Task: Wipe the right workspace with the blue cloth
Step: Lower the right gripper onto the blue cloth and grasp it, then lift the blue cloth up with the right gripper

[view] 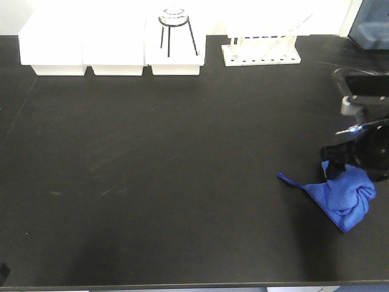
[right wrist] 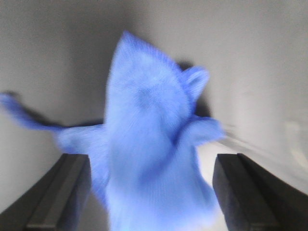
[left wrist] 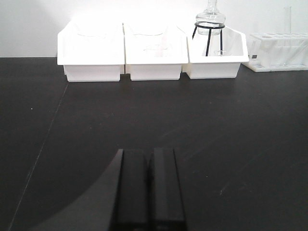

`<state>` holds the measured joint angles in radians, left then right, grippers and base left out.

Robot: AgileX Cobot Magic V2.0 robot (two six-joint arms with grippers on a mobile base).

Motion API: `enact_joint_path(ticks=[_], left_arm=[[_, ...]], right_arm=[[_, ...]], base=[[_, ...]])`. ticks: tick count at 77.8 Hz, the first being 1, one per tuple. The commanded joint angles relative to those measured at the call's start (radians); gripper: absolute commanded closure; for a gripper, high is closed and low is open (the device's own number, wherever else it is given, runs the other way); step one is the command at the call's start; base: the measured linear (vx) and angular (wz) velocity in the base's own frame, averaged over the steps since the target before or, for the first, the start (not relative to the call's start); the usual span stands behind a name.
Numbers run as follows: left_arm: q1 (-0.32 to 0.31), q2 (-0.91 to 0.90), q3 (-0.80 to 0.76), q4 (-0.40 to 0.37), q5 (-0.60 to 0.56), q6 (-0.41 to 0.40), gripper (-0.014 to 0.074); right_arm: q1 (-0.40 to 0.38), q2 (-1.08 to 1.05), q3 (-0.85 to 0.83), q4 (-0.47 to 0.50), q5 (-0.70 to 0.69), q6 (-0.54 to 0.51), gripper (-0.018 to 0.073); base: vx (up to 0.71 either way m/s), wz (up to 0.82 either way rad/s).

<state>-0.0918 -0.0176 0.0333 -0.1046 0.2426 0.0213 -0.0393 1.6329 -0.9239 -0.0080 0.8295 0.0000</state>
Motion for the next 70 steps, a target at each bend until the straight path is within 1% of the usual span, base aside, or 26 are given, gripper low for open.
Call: enact_joint_path(ticks=[1,9,15,18,19,22,23,24,26,27,38,51,70], left_arm=[[0.003,-0.01,-0.025,-0.006,-0.079,0.0,0.0603],[0.003,-0.01,-0.025,-0.006,-0.079,0.0,0.0603],[0.003,-0.01,-0.025,-0.006,-0.079,0.0,0.0603],[0.003,-0.01,-0.025,-0.006,-0.079,0.0,0.0603],[0.003,-0.01,-0.025,-0.006,-0.079,0.0,0.0603],[0.003,-0.01,-0.025,-0.006,-0.079,0.0,0.0603],[0.003,-0.01,-0.025,-0.006,-0.079,0.0,0.0603],[0.003,-0.01,-0.025,-0.006,-0.079,0.0,0.0603],[0.003,-0.01,-0.025,-0.006,-0.079,0.0,0.0603],[0.003,-0.01,-0.025,-0.006,-0.079,0.0,0.0603],[0.003,-0.01,-0.025,-0.006,-0.079,0.0,0.0603],[0.003,-0.01,-0.025,-0.006,-0.079,0.0,0.0603],[0.003,-0.01,-0.025,-0.006,-0.079,0.0,0.0603]], right_arm=[[-0.006,0.002,-0.03,-0.019,-0.037,-0.013,-0.0002],[-0.006,0.034,-0.03,-0.039,-0.054,-0.006,0.002],[-0.006,0.042,-0.03,-0.038,-0.066,0.0,0.0096],[-0.006,0.042,-0.03,-0.038,-0.069,0.0,0.0171],[-0.006,0.031,-0.03,-0.038,-0.072,0.0,0.0319],[-0.006,0.022,-0.03,-0.038,-0.072,0.0,0.0428],[-0.006,0.018,-0.03,-0.038,-0.073,0.0,0.0447],[-0.006,0.014,-0.03,-0.038,-0.073,0.0,0.0501],[-0.006,0.007,-0.03,-0.038,-0.073,0.0,0.0537],[-0.006,0.001,-0.03,-0.038,-0.073,0.0,0.0573],[-0.006,-0.08,-0.03,-0.035,-0.075,0.0,0.057],[-0.006,-0.25,-0.03,-0.012,-0.09,-0.032,0.0568],[-0.006,-0.561,-0.03,0.097,-0.142,-0.191,0.0567]], base=[[0.0,0.0],[0.0,0.0],[0.0,0.0],[0.0,0.0],[0.0,0.0],[0.0,0.0],[0.0,0.0],[0.0,0.0],[0.0,0.0],[0.0,0.0],[0.0,0.0],[0.0,0.0],[0.0,0.0]])
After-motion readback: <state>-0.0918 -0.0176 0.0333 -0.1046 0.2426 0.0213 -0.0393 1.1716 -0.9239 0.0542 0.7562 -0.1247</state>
